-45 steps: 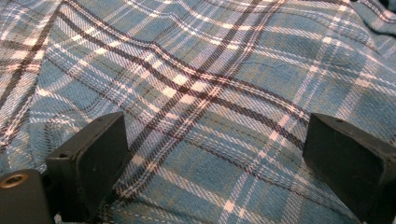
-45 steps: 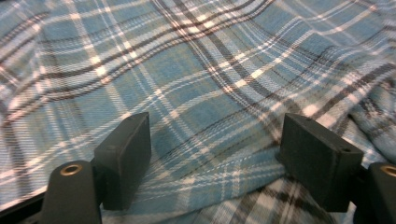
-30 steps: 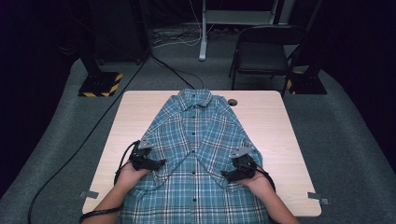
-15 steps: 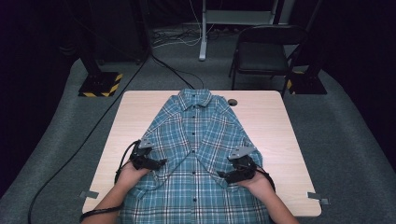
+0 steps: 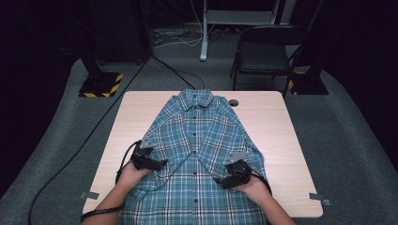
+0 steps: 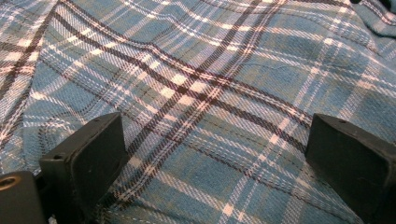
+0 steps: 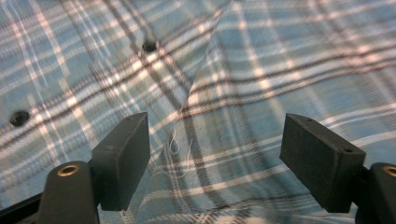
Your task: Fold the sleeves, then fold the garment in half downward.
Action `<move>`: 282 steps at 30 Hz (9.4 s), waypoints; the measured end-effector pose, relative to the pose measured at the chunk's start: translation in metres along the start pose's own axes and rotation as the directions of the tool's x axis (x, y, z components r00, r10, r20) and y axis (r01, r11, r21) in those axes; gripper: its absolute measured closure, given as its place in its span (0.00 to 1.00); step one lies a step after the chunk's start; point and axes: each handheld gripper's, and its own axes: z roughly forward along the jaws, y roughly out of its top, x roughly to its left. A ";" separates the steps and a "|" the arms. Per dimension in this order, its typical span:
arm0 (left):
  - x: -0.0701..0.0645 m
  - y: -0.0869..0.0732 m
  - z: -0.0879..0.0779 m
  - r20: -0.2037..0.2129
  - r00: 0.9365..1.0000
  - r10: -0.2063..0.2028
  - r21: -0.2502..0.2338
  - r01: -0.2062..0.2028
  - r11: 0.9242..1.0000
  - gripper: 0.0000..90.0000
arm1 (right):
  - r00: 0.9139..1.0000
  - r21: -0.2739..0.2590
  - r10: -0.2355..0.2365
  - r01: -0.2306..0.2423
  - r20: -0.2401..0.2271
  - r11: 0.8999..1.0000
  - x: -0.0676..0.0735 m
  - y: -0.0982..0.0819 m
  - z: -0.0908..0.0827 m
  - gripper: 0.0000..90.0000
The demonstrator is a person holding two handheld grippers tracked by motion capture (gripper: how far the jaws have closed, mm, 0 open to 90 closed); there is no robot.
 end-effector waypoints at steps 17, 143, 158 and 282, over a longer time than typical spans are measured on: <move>-0.015 0.008 -0.030 0.160 0.976 0.146 0.042 -0.154 0.987 0.06 | 0.999 0.029 -0.037 0.037 0.016 0.999 -0.015 -0.011 -0.014 0.25; -0.002 0.039 -0.005 0.093 0.990 0.109 0.002 -0.110 0.994 0.18 | 0.967 -0.014 0.177 -0.177 0.181 0.984 -0.081 0.010 -0.012 0.28; 0.000 0.049 0.039 0.090 0.992 0.087 0.044 -0.091 0.995 0.15 | 0.958 -0.008 0.209 -0.212 0.198 0.977 -0.093 0.004 0.016 0.32; 0.103 0.058 0.028 -0.207 0.956 -0.206 0.058 0.222 0.973 0.33 | 0.846 0.010 0.349 -0.385 0.403 0.923 -0.177 0.030 0.024 0.45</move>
